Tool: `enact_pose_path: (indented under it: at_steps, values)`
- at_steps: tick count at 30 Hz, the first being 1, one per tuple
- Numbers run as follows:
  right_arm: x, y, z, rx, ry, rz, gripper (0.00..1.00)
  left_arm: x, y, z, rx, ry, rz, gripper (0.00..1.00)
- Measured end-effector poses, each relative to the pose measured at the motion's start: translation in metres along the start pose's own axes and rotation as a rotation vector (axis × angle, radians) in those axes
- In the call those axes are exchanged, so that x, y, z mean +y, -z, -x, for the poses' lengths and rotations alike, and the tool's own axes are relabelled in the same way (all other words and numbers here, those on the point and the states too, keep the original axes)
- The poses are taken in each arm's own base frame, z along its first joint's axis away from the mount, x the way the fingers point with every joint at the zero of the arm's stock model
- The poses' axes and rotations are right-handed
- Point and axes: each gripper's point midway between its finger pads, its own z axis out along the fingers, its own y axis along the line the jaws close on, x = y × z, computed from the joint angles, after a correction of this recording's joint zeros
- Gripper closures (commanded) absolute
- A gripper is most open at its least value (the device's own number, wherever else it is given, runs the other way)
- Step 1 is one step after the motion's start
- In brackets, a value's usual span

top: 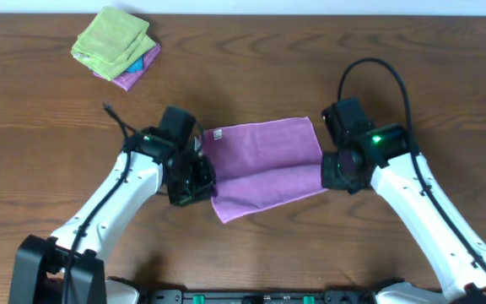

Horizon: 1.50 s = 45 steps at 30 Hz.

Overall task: Fold the cloth
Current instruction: 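Lower the spread cloth onto the table with both grippers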

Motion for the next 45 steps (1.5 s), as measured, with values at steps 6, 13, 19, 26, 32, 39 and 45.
enact_pose_path:
  at_steps: [6, 13, 19, 26, 32, 39, 45]
  values:
    - [-0.009, -0.024, -0.026, 0.075, -0.017, -0.049, 0.98, 0.016, -0.012, -0.013, 0.048, 0.027, 0.024, 0.94]
    - [0.012, -0.024, 0.03, -0.159, -0.059, 0.033, 0.99, 0.002, -0.013, 0.006, -0.027, 0.029, -0.033, 0.94]
    - [0.03, -0.015, 0.069, -0.316, -0.086, 0.109, 0.99, -0.004, -0.011, 0.025, -0.108, 0.074, -0.048, 0.94]
    - [0.041, -0.042, 0.086, -0.319, -0.087, 0.103, 0.98, -0.008, -0.005, 0.057, -0.263, 0.087, -0.044, 0.94]
    - [0.05, -0.052, 0.102, -0.361, -0.095, 0.115, 0.99, -0.015, 0.005, 0.085, -0.406, 0.081, -0.056, 0.94]
    - [0.058, -0.054, 0.124, -0.436, -0.099, 0.137, 0.98, -0.014, 0.021, 0.115, -0.564, 0.08, -0.042, 0.94]
    - [0.059, -0.073, 0.122, -0.406, -0.083, 0.107, 0.99, -0.004, 0.015, 0.148, -0.626, 0.114, -0.041, 0.94]
